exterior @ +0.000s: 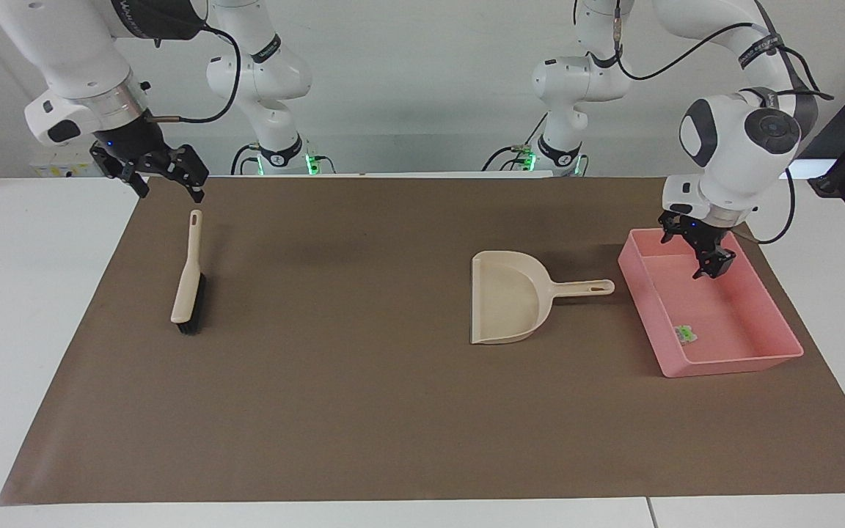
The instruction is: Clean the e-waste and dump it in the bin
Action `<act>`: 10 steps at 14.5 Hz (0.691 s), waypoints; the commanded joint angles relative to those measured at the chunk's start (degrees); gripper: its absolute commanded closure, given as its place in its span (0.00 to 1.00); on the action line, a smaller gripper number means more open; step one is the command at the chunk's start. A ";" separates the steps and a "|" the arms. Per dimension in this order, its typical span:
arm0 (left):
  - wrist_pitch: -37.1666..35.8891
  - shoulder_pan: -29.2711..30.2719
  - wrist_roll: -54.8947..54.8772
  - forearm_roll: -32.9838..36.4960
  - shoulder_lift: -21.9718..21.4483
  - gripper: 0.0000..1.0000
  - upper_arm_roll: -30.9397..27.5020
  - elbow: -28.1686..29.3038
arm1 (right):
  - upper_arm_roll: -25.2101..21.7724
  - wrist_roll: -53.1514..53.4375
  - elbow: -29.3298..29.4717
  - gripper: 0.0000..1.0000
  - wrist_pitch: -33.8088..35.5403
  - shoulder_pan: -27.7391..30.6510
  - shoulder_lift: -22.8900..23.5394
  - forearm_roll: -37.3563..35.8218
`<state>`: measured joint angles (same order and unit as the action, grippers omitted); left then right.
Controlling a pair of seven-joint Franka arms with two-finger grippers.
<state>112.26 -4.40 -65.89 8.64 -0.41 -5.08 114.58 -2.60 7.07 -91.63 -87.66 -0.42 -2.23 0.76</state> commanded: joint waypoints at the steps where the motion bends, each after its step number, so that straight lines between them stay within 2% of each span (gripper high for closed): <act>1: -3.44 0.10 12.75 -2.56 -2.22 0.00 0.34 -0.67 | -0.21 0.40 -0.83 0.00 -0.05 -0.02 -0.58 0.91; 4: -9.15 -0.78 31.81 -4.59 -1.35 0.00 0.77 -7.16 | -0.21 0.40 -0.83 0.00 -0.05 -0.20 -0.58 0.91; 7: -10.66 -1.84 48.44 -7.57 -1.08 0.00 0.78 -11.12 | -0.21 0.40 -0.83 0.00 -0.05 -0.20 -0.58 0.91; 10: -13.37 -1.49 52.35 -8.11 -0.90 0.00 0.69 -15.43 | -0.21 0.40 -0.83 0.00 -0.05 -0.20 -0.58 0.91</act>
<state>102.25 -5.92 -16.36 1.77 -2.13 -3.85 102.98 -2.60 7.07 -91.64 -87.64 -0.43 -2.23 0.81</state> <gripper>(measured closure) 0.000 0.000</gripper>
